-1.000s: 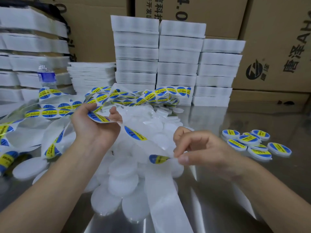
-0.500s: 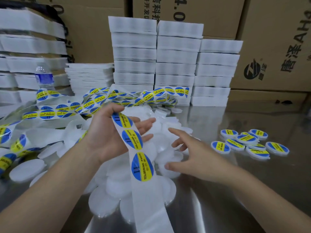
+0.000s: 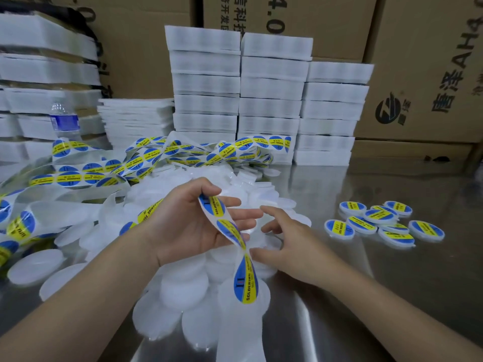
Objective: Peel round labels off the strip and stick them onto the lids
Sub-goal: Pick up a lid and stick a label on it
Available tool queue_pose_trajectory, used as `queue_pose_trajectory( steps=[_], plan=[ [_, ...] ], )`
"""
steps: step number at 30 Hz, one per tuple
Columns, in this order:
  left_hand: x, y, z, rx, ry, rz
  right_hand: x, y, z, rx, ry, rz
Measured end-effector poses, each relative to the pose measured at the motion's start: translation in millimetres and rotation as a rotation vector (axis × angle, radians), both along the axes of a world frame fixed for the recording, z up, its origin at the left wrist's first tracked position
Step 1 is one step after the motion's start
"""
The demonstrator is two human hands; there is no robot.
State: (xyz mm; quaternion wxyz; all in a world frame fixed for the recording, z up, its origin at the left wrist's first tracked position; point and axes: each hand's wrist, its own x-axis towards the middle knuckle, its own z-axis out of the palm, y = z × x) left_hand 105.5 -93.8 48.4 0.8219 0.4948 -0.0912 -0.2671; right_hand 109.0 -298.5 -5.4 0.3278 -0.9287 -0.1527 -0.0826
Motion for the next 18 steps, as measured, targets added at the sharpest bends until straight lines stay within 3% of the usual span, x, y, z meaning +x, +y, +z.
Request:
queue_pose_trajectory(
  steps=[8,11,14,18],
  plan=[
    [4,-19,-13,0.133,-0.176,0.229,8,-1,0,0.021,-0.149,-0.075],
    [5,-19,-13,0.116,-0.206,0.299,8,-3,4,0.164,-0.236,-0.141],
    [6,-18,-13,0.052,-0.158,0.349,5,-3,10,0.340,-0.336,-0.174],
    [4,-20,-12,0.061,-0.026,0.344,4,-9,21,0.368,-0.439,-0.216]
  ],
)
